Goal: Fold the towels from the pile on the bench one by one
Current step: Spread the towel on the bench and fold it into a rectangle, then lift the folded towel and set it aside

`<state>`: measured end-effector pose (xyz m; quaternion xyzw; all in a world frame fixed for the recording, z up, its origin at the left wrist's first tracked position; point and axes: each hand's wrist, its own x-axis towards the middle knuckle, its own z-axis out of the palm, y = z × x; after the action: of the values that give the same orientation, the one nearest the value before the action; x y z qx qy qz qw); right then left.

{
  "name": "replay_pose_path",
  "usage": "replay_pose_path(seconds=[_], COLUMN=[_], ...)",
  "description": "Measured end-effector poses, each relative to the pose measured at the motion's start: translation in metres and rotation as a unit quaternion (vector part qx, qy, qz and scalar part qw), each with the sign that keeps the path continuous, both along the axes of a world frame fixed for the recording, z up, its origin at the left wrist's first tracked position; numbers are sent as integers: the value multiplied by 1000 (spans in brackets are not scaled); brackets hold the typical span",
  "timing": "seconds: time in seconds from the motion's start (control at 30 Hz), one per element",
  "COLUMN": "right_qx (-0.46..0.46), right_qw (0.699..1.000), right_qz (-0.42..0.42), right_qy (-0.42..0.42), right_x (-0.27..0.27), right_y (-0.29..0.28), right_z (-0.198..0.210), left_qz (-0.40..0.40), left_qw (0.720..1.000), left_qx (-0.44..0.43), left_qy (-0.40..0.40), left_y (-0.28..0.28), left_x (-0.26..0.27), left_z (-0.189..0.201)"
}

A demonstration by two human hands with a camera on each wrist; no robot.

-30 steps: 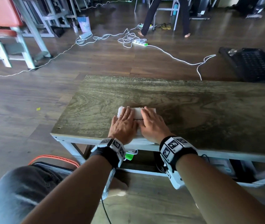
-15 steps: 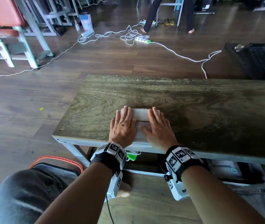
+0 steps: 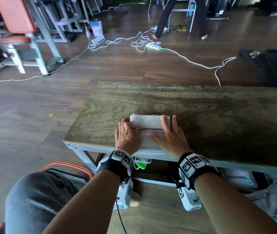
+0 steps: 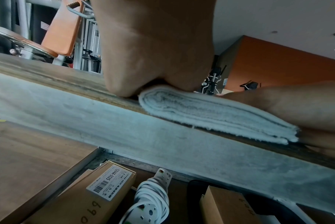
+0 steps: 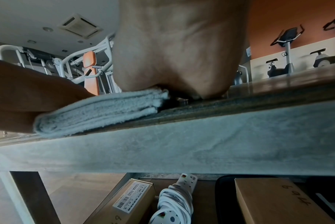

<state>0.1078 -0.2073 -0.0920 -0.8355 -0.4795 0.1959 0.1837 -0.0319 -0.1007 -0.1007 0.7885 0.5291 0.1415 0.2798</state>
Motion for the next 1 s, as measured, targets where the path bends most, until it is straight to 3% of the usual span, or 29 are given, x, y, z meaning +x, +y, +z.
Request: replay_pose_path(seconds=[0.1, 0.2, 0.27, 0.33, 0.47, 0.6, 0.7, 0.8, 1.0], right_qx=[-1, -33, -47, -35, -24, -1, 56, 118, 160], right_qw=[1000, 999, 999, 997, 992, 974, 941, 913, 923], right_qz=[-15, -12, -11, -36, -44, -63, -63, -28, 20], right_qy=[15, 20, 23, 60, 112, 220, 328, 390, 349], right_x=[0, 1, 5, 5, -5, -24, -51, -78, -123], right_y=[-3, -10, -11, -14, -26, -41, -47, -42, -19], right_z=[4, 14, 19, 29, 54, 80, 100, 117, 135], left_qz=[-4, -13, -5, -19, -71, -66, -28, 15, 135], left_qw=[1000, 998, 997, 993, 942, 910, 896, 887, 901], left_qx=[23, -48, -67, -94, -191, -236, -250, -235, -119], left_qy=[2, 48, 29, -68, -267, -334, -367, -397, -394], left_y=[2, 11, 12, 4, -23, -46, -54, -57, -61], left_x=[-4, -9, -13, -20, -40, -61, -82, -105, -160], left_z=[12, 30, 42, 54, 87, 123, 147, 165, 173])
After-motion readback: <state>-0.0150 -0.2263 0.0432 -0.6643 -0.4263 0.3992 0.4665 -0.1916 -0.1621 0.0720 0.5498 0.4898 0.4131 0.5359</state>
